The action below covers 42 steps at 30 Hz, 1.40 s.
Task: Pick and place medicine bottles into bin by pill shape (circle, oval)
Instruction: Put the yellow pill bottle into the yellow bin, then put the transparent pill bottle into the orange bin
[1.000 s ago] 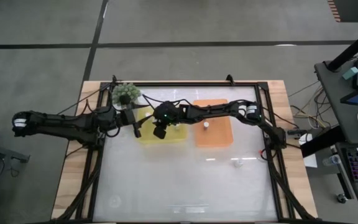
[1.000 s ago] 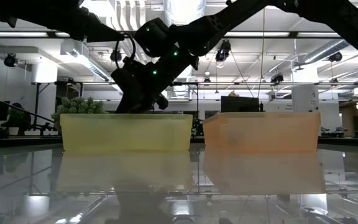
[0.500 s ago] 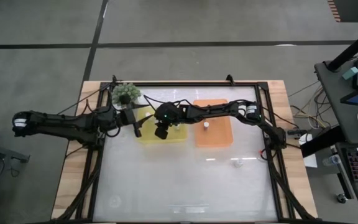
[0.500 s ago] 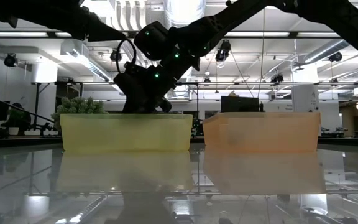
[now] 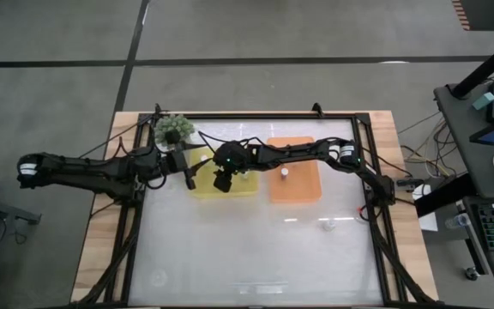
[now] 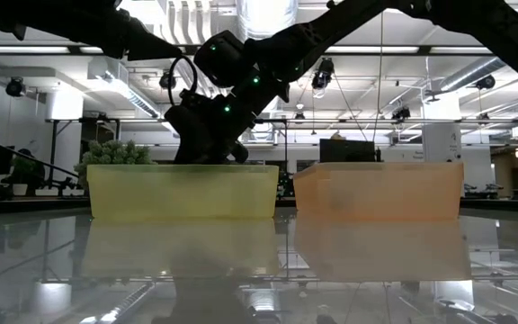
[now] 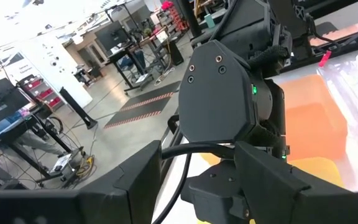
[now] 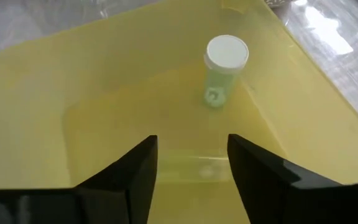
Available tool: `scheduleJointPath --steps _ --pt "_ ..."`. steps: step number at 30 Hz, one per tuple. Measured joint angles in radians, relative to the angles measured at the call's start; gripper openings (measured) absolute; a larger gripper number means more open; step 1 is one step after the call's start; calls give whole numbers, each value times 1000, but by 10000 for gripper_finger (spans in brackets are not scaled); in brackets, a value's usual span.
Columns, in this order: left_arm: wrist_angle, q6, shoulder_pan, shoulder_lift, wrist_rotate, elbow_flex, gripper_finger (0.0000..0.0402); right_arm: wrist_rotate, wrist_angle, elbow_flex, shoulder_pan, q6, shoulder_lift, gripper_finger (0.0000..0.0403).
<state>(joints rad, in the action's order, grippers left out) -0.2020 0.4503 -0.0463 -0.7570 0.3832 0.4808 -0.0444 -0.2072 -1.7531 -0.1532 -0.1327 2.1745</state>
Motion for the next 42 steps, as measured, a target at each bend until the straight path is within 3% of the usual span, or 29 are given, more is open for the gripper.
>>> scheduleJointPath --steps 11,25,35,42 --pt "0 0 0 0 0 0 187 0 -69 -23 0 21 -4 194" --pt "-22 0 0 -9 -3 0 187 -8 -540 -117 42 8 -163 181" --pt "-68 0 0 -33 -3 0 187 -8 -858 -78 161 -303 -398 180" --pt "-75 -1 1 -35 -3 0 187 -8 -1065 -75 261 -594 -485 180"
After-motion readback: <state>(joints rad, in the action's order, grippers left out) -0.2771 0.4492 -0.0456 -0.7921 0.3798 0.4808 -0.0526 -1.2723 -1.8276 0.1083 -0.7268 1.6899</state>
